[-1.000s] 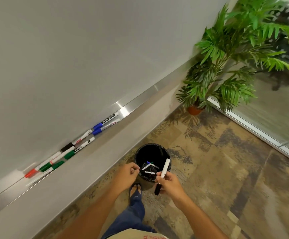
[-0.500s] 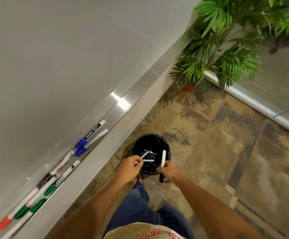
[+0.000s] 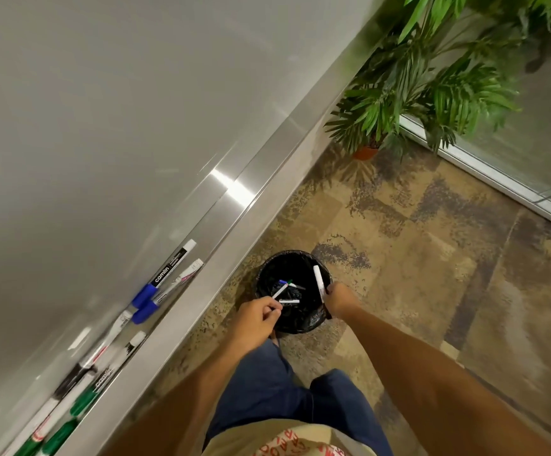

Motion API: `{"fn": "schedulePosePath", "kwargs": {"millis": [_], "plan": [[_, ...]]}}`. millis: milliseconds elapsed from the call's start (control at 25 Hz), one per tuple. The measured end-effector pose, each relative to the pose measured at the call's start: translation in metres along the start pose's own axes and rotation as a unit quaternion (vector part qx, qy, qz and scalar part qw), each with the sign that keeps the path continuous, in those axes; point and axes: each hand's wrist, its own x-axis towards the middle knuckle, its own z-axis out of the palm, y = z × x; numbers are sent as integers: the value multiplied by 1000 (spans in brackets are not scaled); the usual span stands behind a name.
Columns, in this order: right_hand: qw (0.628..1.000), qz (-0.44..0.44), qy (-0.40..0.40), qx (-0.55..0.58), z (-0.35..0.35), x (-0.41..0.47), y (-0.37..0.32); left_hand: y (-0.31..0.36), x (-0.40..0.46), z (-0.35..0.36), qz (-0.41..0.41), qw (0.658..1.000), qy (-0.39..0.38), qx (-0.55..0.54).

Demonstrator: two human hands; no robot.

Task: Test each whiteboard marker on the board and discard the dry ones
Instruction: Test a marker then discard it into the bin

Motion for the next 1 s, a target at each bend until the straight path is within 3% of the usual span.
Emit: {"fn": "schedulePosePath", "kwargs": {"millis": [200,400,560,1000], "plan": [[1000,-9,-16,-16,6,-6,13,5,2,-2,0,1000,-10,0],[996,-38,-79,29,17,-29,23,19,-5,-7,-3,1000,-10,-11],[991,-55,-85,85,15,-54,21,30,-21,-6,3,1000,-9,-14],[960,-232,-70,139,-18,-124,-14,59,-86,2,-39,992,119,-13]]}}
